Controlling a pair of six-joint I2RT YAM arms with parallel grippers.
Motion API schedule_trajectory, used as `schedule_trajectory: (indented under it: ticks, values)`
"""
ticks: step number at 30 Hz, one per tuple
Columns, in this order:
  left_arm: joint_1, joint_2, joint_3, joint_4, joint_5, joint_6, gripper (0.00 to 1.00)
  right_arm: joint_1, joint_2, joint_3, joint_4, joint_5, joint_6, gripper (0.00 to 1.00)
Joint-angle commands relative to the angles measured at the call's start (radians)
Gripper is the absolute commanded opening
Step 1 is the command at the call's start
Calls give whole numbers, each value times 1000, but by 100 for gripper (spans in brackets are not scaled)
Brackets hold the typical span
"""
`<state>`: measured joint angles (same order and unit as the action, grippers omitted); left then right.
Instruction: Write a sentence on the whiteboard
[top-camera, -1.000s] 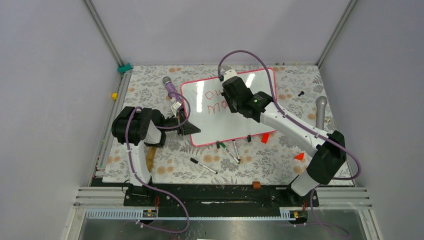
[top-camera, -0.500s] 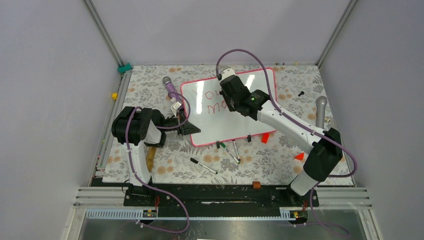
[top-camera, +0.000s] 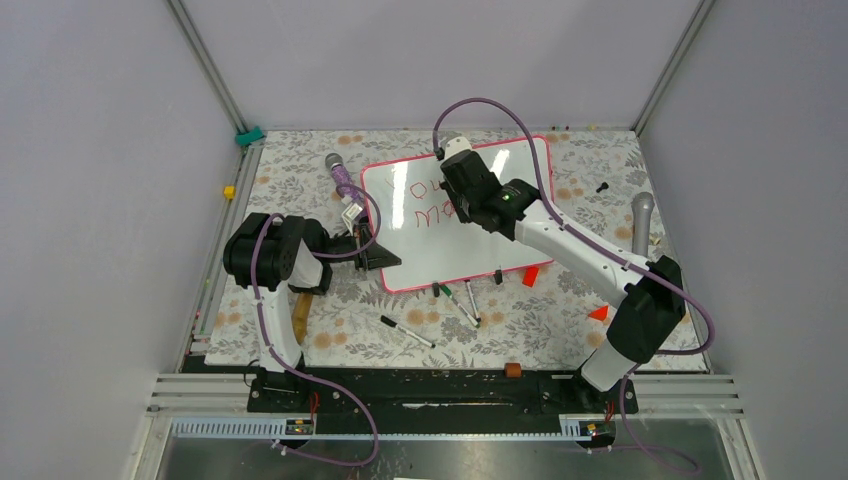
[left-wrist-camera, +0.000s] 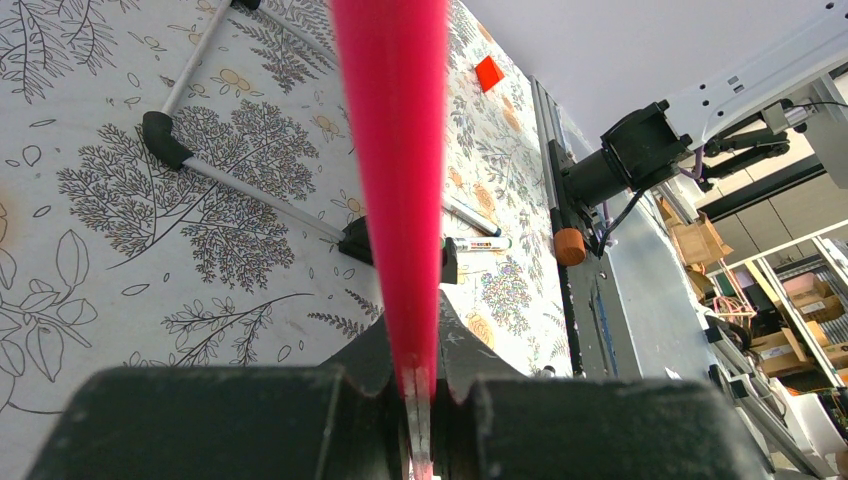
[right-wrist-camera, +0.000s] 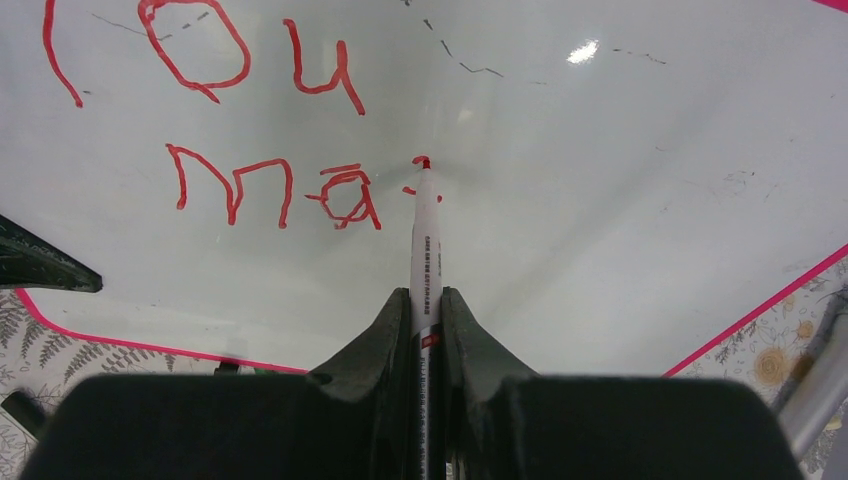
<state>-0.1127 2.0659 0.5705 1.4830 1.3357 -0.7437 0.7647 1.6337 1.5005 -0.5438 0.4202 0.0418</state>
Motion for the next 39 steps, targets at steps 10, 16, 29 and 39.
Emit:
schedule_trajectory:
  ticks: [10,16,29,39]
  values:
    - [-17,44,6,-14,26,61,0,-13,-2,-13,-68,-53,2,0]
    - [-17,43,5,-14,30,61,0,-14,-11,-36,-82,-60,6,0]
    - [-17,43,8,-15,31,61,0,-14,-13,-48,-102,-62,0,0]
    - [-18,43,8,-14,33,61,0,-14,-25,-50,-108,-27,-1,0]
